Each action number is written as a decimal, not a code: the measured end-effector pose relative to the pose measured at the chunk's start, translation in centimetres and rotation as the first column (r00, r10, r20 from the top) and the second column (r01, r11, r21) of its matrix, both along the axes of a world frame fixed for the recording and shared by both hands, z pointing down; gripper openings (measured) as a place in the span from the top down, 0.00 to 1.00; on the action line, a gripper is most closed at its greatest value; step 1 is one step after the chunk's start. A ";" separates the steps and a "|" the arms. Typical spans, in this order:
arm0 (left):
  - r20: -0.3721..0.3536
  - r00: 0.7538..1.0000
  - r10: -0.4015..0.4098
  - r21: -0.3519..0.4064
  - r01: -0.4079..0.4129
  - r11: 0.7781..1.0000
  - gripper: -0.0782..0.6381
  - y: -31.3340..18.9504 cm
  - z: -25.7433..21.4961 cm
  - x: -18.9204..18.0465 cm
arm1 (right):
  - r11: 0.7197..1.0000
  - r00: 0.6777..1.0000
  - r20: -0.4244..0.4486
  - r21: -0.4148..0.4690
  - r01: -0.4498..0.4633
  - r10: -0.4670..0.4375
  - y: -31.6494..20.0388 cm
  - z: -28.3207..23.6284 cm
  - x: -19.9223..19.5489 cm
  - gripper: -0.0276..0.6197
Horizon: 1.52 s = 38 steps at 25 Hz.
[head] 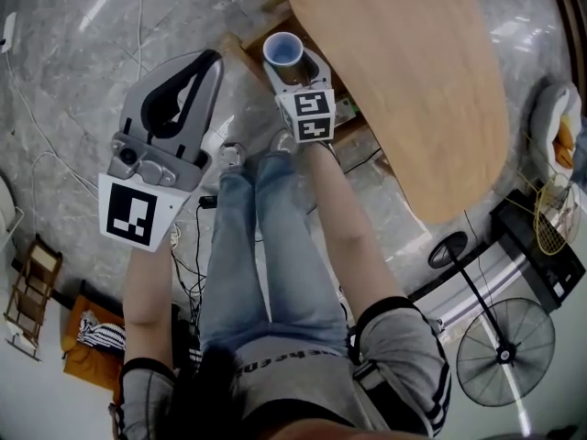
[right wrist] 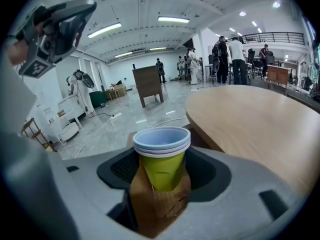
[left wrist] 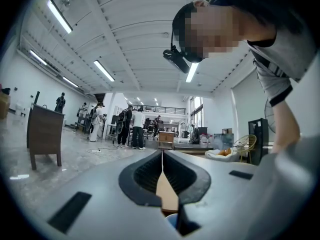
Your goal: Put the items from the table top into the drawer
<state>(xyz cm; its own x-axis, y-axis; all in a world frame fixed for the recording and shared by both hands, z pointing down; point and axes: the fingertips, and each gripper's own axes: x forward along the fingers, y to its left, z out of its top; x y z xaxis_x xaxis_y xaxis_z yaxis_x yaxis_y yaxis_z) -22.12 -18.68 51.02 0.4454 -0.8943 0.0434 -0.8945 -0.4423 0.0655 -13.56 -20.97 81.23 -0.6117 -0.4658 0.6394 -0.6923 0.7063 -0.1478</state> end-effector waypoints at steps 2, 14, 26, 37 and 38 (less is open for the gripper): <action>0.005 1.000 0.001 -0.008 -0.001 1.000 0.87 -0.1 0.4 -0.3 | 1.000 1.000 -0.014 -0.011 -0.003 0.003 -0.3 0.8 -0.2 0.52; 0.004 0.999 -0.032 -0.032 0.032 0.999 0.87 -0.8 1.9 -1.6 | 0.995 0.997 -0.070 -0.096 0.027 -0.033 -0.5 3.4 -1.0 0.52; 0.002 0.999 -0.032 -0.039 0.032 0.999 0.87 -0.9 1.6 -1.2 | 0.991 0.996 -0.076 -0.123 0.046 -0.055 0.7 3.0 0.3 0.49; -0.028 1.000 -0.002 -0.004 0.002 1.000 0.87 -0.1 -1.0 0.4 | 0.995 0.996 0.033 -0.070 -0.076 0.078 2.4 -4.2 2.8 0.91; -0.035 0.999 -0.002 0.006 0.003 1.000 0.87 -0.1 -1.5 0.7 | 0.993 0.994 0.042 -0.058 -0.101 0.103 2.5 -5.1 3.3 0.95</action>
<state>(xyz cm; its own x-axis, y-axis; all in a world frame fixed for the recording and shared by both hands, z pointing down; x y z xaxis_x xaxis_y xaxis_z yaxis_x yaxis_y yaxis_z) -21.44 -18.78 49.50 0.4443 -0.8956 0.0227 -0.8928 -0.4406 0.0940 -10.24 -18.49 76.14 -0.5915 -0.4915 0.6392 -0.7520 0.6223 -0.2174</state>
